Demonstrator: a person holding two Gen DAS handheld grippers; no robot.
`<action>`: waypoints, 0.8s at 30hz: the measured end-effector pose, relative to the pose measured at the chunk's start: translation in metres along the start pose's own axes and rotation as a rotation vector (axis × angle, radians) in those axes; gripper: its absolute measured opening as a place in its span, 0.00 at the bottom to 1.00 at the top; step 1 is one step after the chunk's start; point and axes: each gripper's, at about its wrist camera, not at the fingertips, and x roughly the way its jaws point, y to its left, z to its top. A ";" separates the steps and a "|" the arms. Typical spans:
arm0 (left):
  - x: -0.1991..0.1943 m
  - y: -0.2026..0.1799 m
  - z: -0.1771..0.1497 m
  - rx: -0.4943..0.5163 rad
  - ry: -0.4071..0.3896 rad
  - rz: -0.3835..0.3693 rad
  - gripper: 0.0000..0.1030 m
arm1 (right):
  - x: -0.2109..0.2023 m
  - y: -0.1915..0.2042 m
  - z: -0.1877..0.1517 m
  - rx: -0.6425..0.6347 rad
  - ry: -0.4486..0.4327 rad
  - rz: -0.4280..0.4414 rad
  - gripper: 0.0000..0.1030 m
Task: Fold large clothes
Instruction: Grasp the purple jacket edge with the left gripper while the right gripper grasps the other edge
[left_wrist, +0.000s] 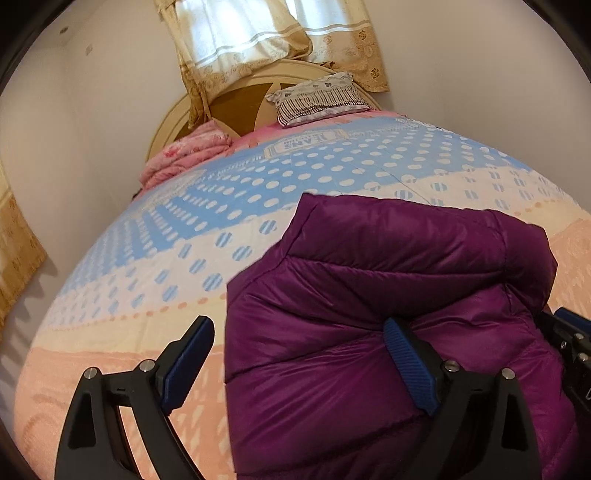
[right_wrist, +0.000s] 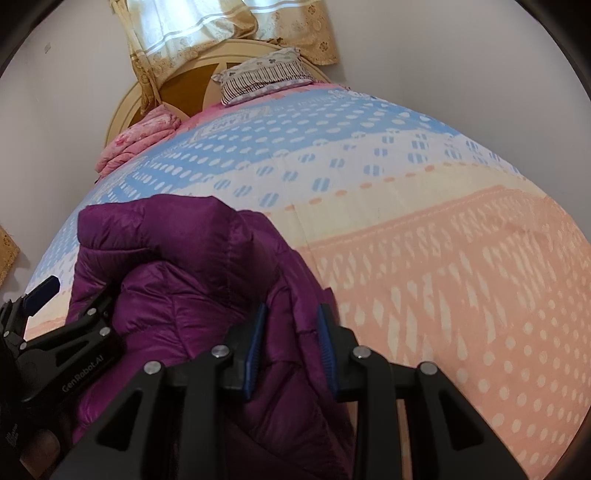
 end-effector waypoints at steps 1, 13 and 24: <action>0.002 0.001 -0.001 -0.006 0.005 -0.010 0.92 | 0.001 0.001 0.000 -0.002 0.001 -0.003 0.30; 0.017 -0.006 -0.009 -0.013 0.054 -0.032 0.96 | 0.012 0.000 -0.010 -0.007 0.014 -0.028 0.30; 0.019 -0.002 -0.012 -0.015 0.072 -0.058 0.97 | 0.012 0.008 -0.015 -0.031 0.008 -0.077 0.30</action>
